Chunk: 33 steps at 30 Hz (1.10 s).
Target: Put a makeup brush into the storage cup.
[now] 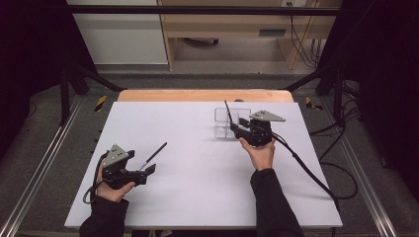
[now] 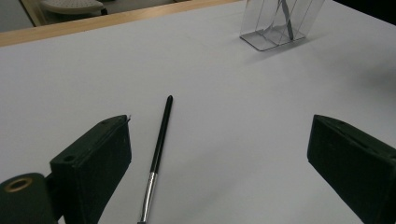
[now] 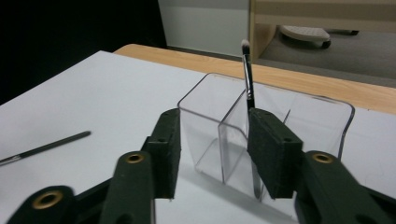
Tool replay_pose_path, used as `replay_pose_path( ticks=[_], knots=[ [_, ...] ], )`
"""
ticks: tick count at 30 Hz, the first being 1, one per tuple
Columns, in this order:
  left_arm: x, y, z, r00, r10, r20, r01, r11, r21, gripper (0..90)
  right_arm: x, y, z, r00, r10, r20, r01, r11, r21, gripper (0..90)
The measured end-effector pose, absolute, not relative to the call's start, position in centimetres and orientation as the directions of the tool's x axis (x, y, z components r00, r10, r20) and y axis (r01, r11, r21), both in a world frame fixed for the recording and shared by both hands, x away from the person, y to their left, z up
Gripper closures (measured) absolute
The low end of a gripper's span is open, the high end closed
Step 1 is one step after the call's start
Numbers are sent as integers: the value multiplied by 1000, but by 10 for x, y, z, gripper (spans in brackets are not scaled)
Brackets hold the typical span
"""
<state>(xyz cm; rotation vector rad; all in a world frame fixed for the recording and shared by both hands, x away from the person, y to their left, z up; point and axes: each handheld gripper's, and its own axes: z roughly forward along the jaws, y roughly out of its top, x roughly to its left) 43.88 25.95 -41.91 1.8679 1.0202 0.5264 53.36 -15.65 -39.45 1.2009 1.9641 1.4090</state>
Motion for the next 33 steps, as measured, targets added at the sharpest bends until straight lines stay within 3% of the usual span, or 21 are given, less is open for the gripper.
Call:
replay_pose_path(
  ticks=[23, 33],
  knots=[
    [439, 260, -419, 562, 825, -61, 435, -231, 870, 50, 483, -201, -404, -518, 846, 123, 399, 112, 910, 176],
    [440, 262, -416, 563, 824, -61, 439, -236, 867, 46, 467, -205, -412, -525, 845, 100, 420, 155, 894, 117]
  ],
)
